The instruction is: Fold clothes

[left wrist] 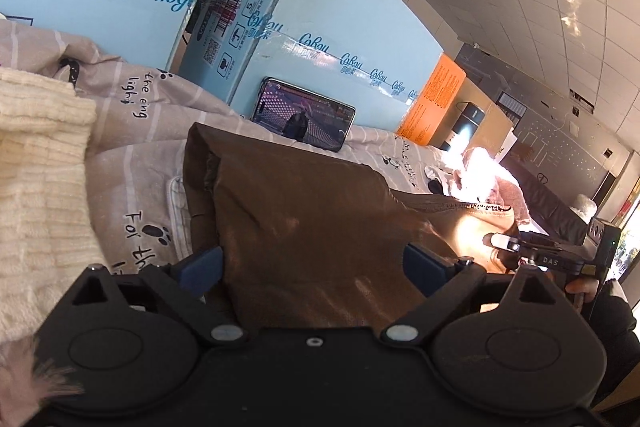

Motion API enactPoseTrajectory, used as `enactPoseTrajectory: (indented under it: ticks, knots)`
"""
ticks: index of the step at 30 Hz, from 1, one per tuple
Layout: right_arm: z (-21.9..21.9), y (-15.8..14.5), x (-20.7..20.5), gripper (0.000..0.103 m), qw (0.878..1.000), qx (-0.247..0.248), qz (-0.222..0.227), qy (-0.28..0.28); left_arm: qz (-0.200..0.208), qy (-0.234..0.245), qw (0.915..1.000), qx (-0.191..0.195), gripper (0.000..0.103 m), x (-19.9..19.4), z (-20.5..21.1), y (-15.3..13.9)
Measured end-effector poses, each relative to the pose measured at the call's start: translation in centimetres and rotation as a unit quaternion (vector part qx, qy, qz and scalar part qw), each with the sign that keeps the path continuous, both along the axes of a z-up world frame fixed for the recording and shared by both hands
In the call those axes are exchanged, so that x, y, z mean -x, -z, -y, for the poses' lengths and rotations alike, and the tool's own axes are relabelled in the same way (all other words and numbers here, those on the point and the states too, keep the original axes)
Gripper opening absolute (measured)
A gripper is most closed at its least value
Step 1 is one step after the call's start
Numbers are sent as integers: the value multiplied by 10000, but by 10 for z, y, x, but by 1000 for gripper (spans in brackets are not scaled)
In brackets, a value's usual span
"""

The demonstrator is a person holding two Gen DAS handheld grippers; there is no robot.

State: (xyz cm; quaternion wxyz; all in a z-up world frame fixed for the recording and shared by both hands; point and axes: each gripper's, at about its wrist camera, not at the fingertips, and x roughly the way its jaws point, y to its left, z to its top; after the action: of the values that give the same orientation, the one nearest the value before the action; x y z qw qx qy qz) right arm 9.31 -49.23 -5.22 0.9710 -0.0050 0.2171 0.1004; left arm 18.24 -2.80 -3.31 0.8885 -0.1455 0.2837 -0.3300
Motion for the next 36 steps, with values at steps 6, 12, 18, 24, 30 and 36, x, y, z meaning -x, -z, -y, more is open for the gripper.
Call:
enactPoseTrajectory:
  ticks: [6, 12, 18, 24, 30, 36]
  knots:
    - [-7, -1, -12, 11, 9970, 667, 256, 293, 283, -27, 9994, -203, 98, 7, 6, -1]
    - [-7, -1, -35, 10, 9959, 781, 194, 406, 613, -153, 9965, -548, 98, 14, 13, -1]
    - [-9, 8, -43, 12, 9945, 912, 20, 508, 659, -55, 9953, -703, 98, 14, 18, 2]
    - [-14, 6, -37, 38, 9897, 1162, 68, 833, 671, -51, 9956, -645, 99, 15, 17, 2]
    - [-19, -5, -29, 61, 9871, 1066, 314, 1149, 610, -230, 9959, -633, 99, 12, 13, 3]
    - [-32, -25, -23, 86, 9783, 698, 761, 1796, 590, -354, 9957, -625, 99, 8, 11, 3]
